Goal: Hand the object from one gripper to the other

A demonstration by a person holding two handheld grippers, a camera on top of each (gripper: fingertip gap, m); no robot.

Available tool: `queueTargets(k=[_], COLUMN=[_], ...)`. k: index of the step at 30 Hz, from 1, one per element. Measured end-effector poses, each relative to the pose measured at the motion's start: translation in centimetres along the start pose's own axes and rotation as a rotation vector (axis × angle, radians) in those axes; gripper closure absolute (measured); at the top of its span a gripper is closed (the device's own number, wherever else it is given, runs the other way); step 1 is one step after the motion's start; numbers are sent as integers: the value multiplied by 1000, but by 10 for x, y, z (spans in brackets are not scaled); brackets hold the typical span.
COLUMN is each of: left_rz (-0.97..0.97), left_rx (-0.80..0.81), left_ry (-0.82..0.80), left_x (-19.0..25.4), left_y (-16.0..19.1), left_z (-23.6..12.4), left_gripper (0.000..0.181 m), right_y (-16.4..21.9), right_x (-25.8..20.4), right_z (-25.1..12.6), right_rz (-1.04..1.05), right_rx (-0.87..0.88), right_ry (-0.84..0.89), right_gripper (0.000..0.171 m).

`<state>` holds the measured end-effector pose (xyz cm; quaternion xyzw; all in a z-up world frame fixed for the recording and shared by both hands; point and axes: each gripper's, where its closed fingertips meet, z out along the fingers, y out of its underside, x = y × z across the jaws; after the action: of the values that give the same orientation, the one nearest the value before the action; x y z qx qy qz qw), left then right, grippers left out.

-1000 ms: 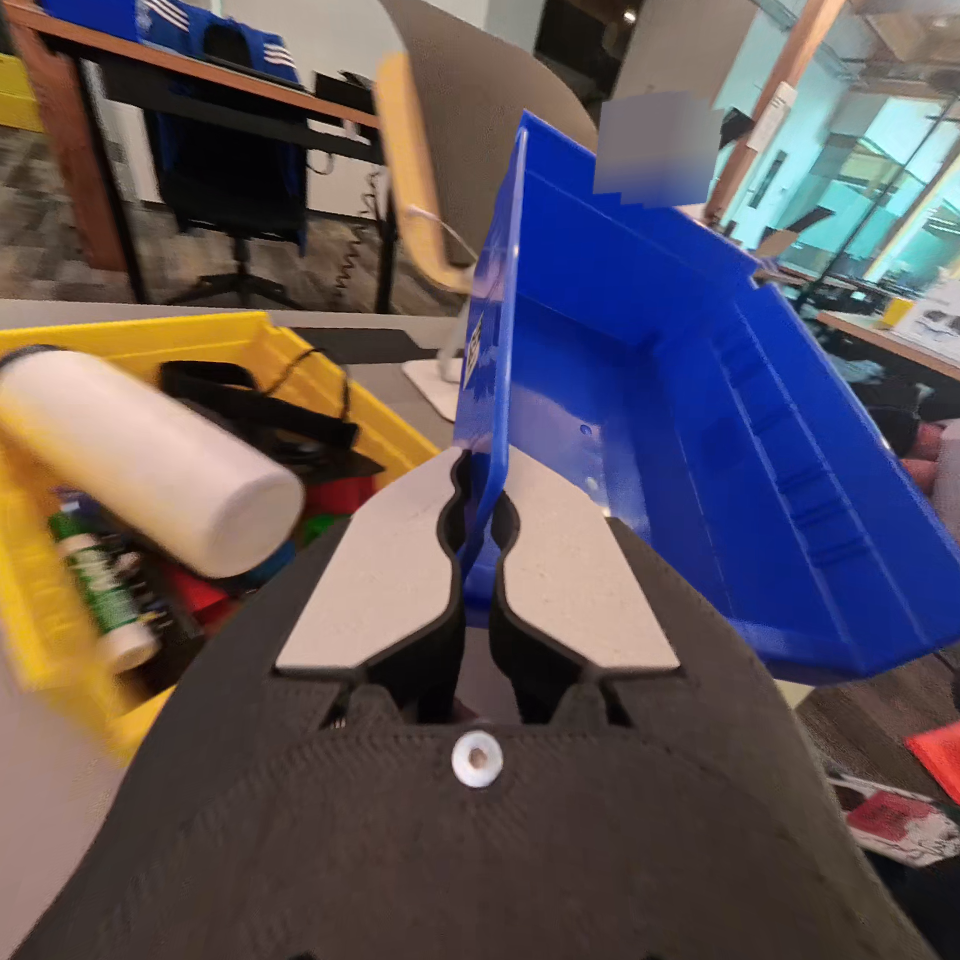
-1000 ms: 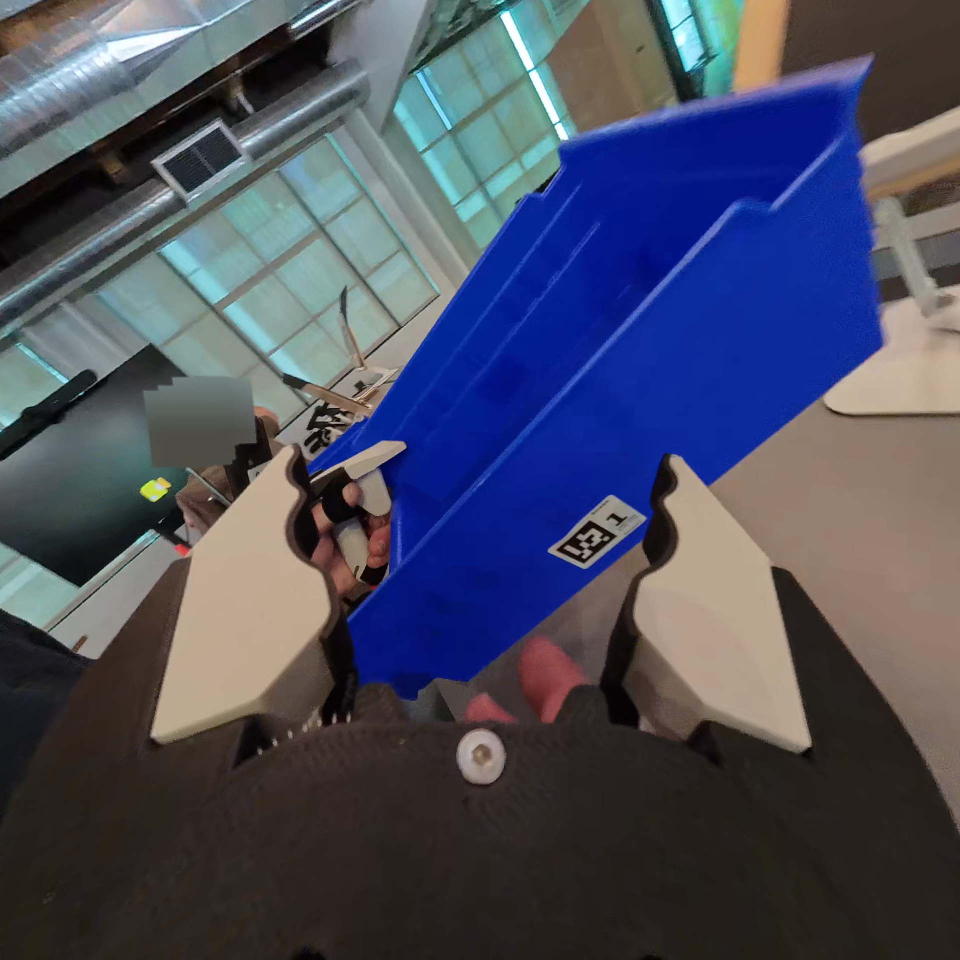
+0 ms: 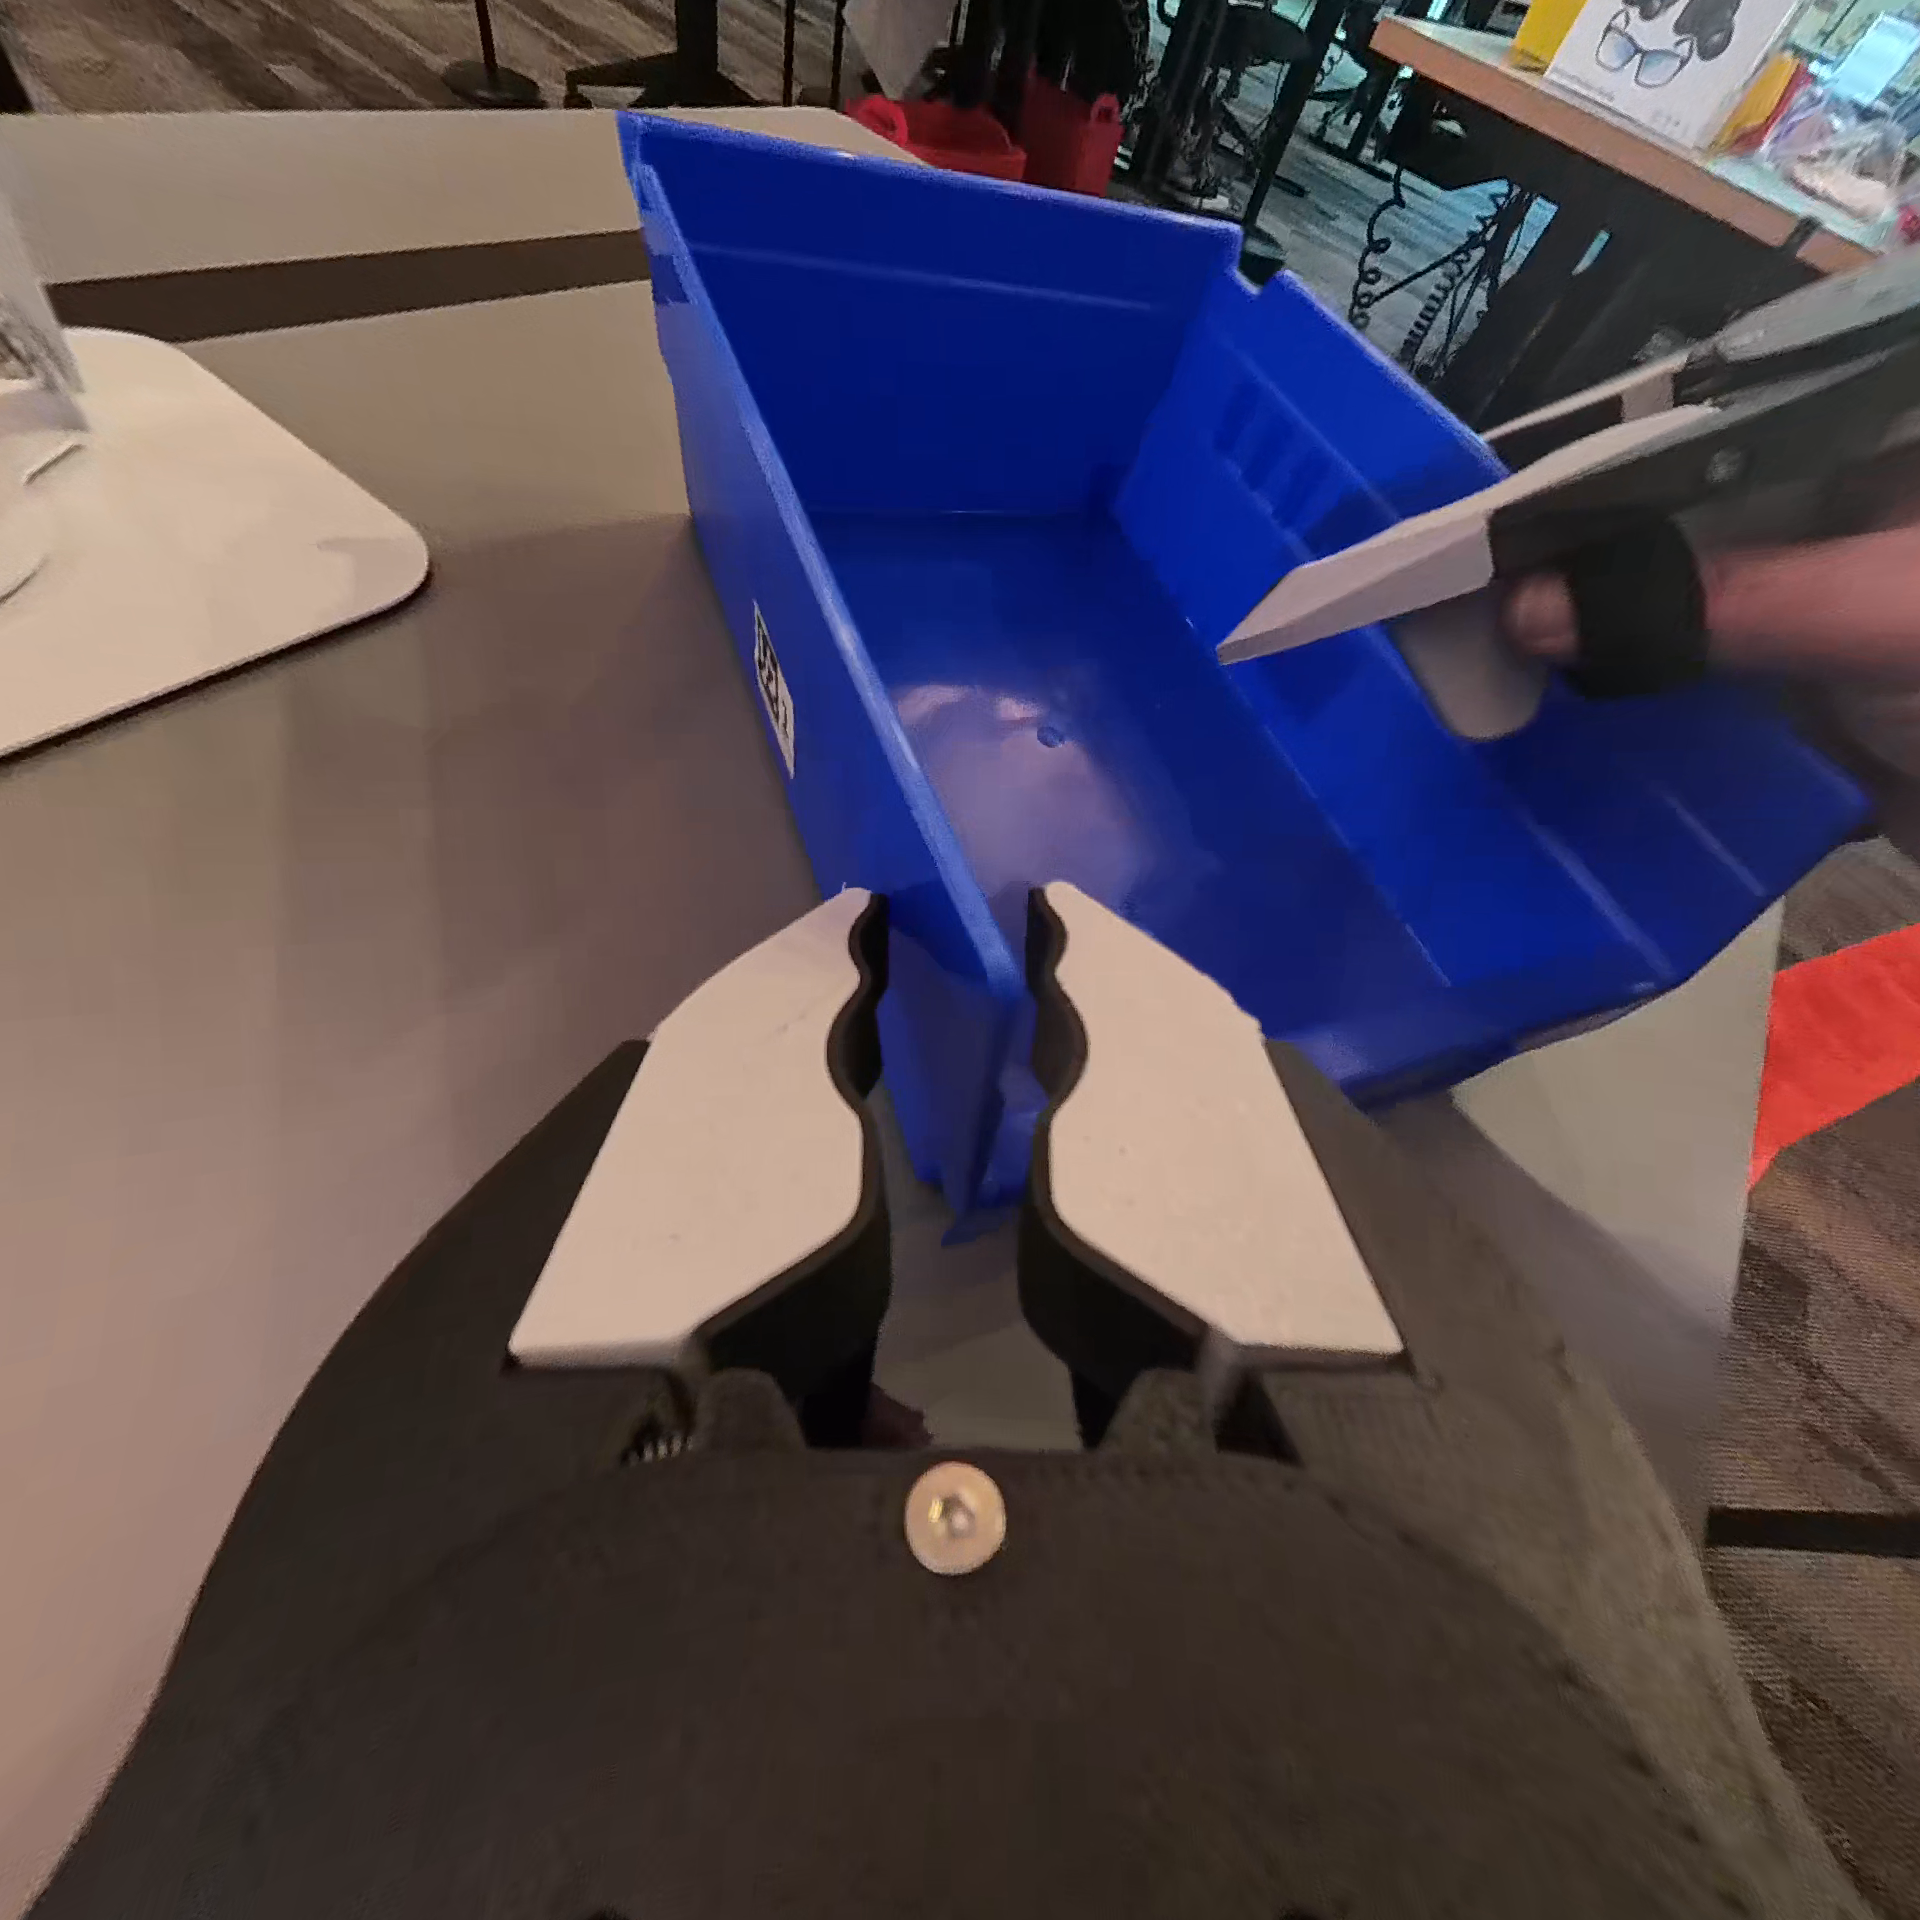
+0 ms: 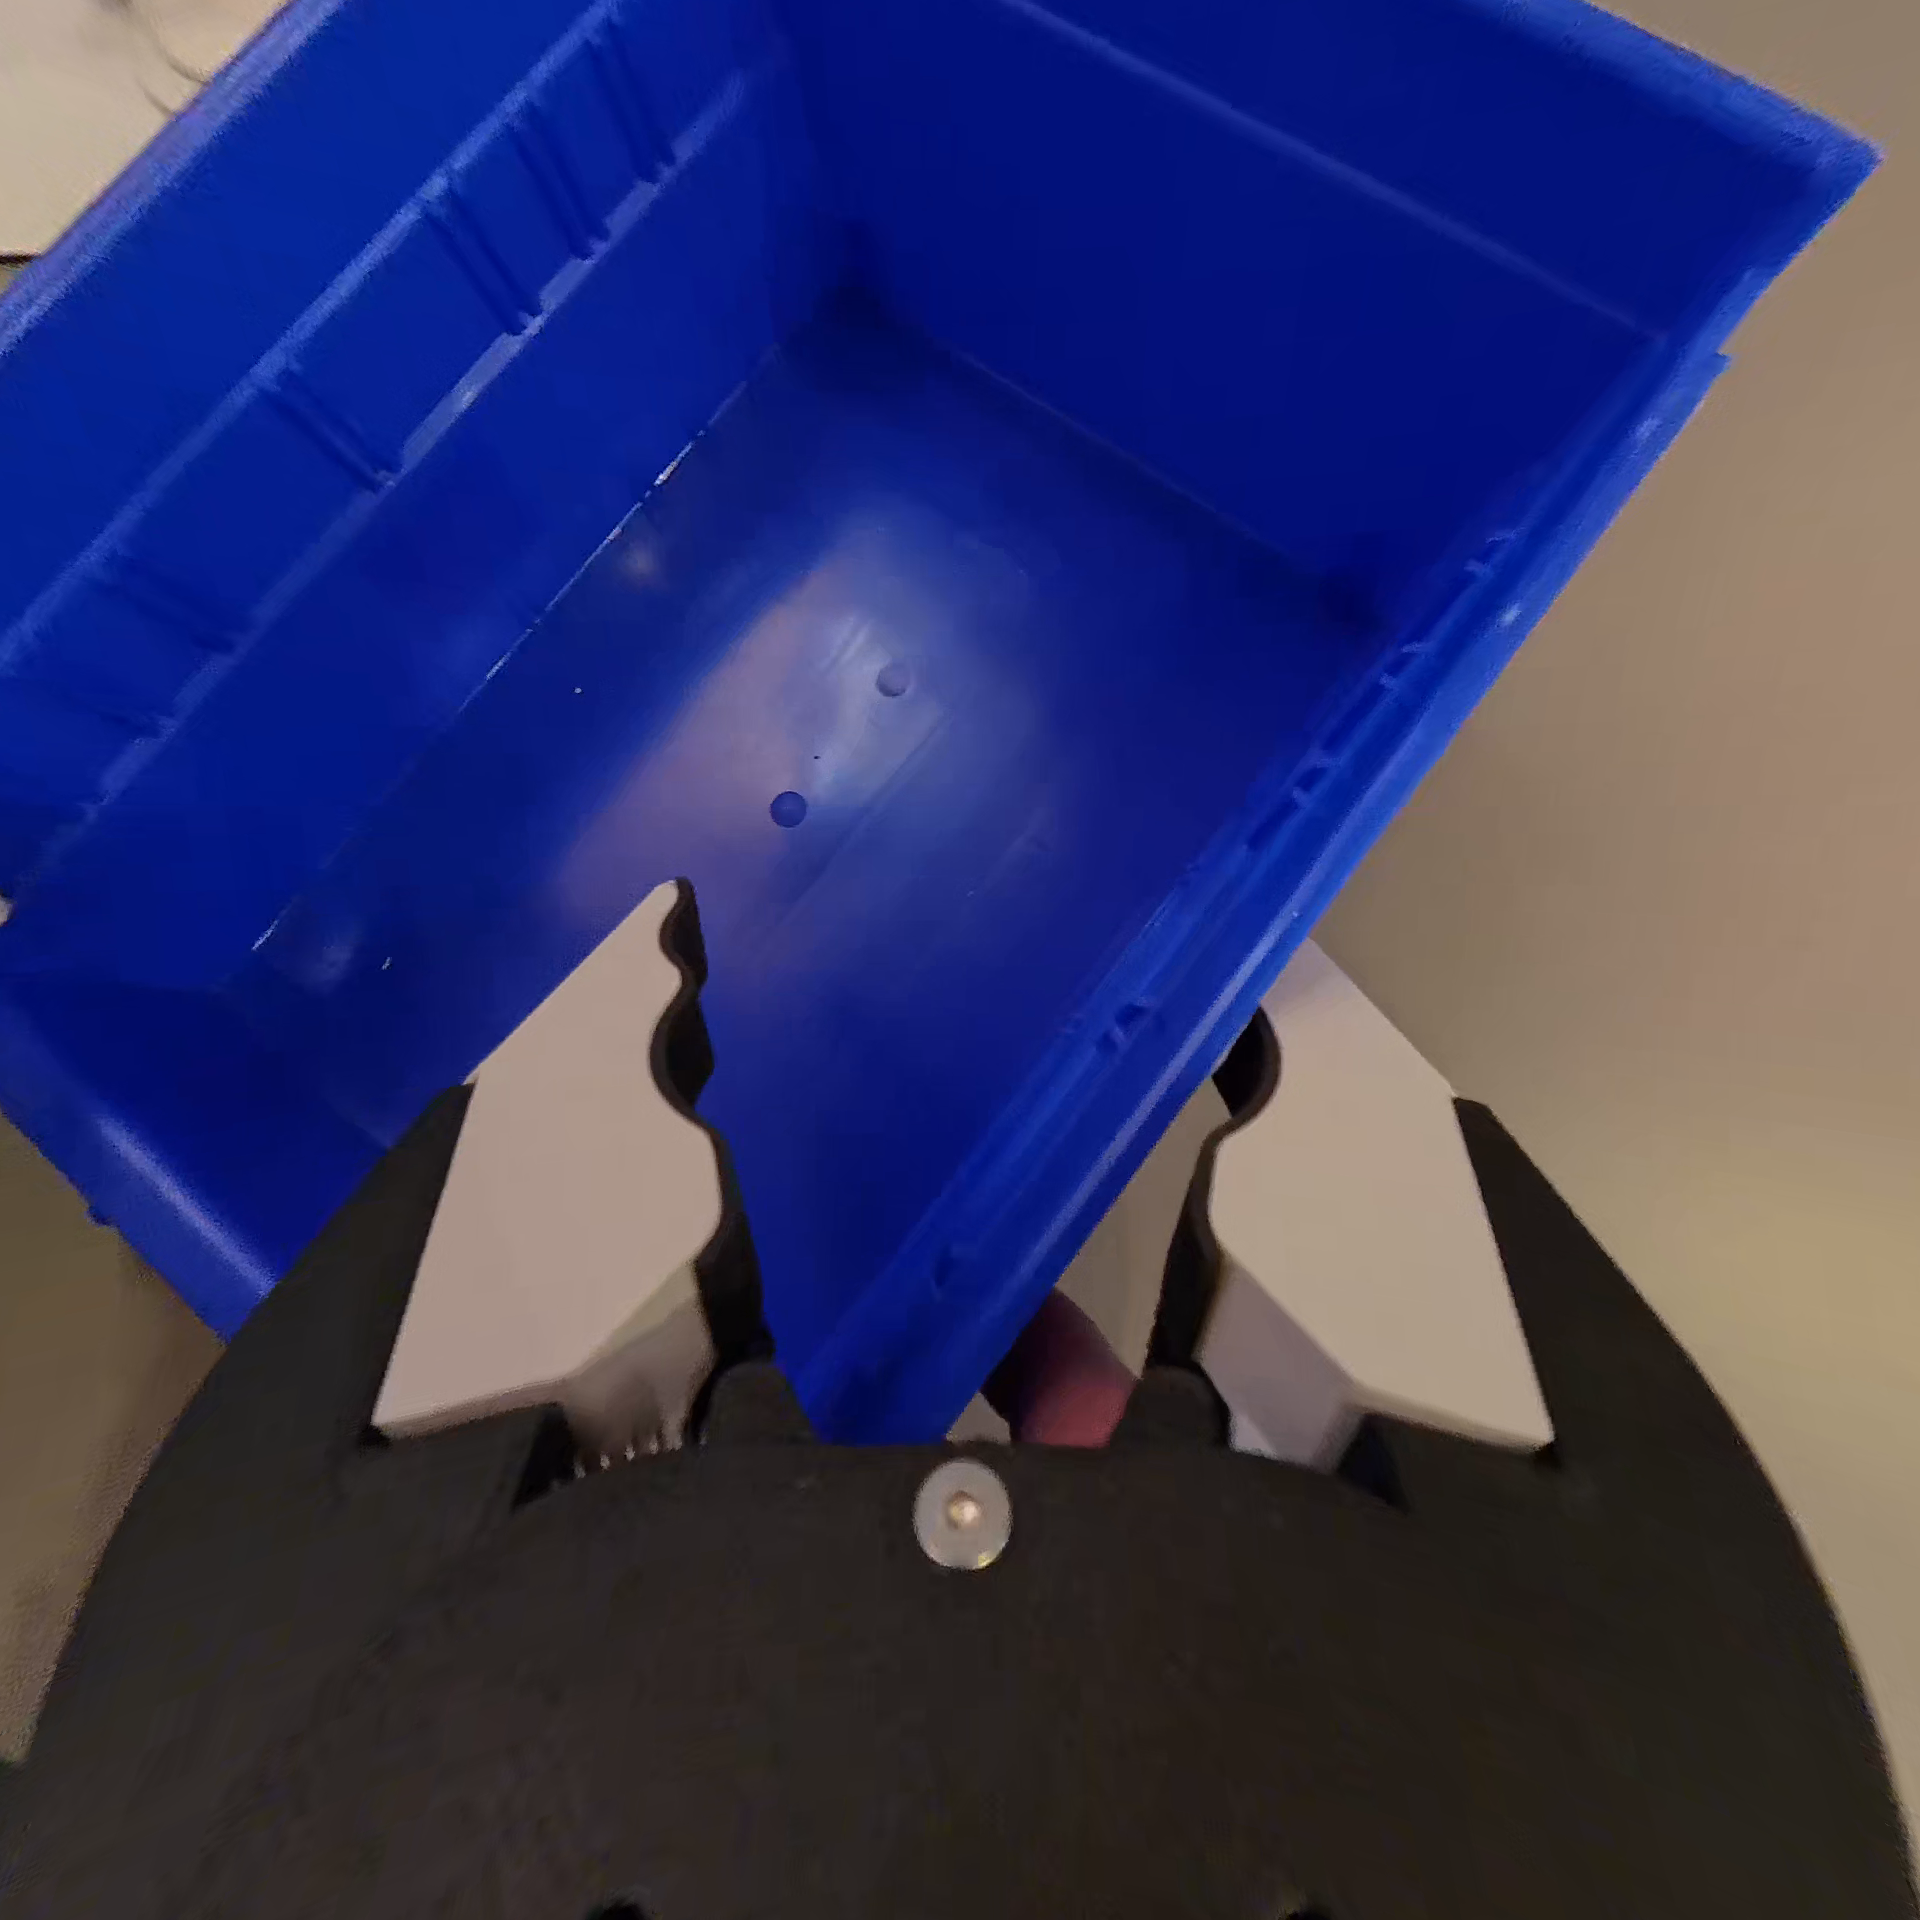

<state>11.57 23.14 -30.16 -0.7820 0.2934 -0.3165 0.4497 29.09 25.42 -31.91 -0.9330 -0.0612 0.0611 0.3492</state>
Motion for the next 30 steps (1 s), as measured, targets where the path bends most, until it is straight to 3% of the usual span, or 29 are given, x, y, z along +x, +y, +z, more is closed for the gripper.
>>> queueTargets(k=[8,12,18,19,22,24,28,30], left_rz=[3,23,81,79,4,-11,16,-12], left_rx=[-10,-2,-1,5,78,66,8,-42], left_ry=[16,4,-53,-60,18,-13,-205,-286], left_x=[7,4,-19,-26,-35,-55,-124,-157], left_y=[-11,-15,-7,-4,-10,-8,5,19], left_z=[25,23,-12,-21,-48,-63,-92,-104], left_gripper=[150,131,94,107,121,128,117,102], right_y=[-12,-15,-26,-29,-38,-43,-53,-60], right_x=[42,50,60,63,74,82,104,115], right_z=[12,14,25,27,35,41,51,55], right_rz=[-44,-55,-120,-123,-97,-119,-171,-187], right_rx=[-17,-27,-65,-69,-67,-85,-113,-116], right_ry=[76,77,76,77,29,8,35,47], right_gripper=[110,126,131,134,146,150,150,149])
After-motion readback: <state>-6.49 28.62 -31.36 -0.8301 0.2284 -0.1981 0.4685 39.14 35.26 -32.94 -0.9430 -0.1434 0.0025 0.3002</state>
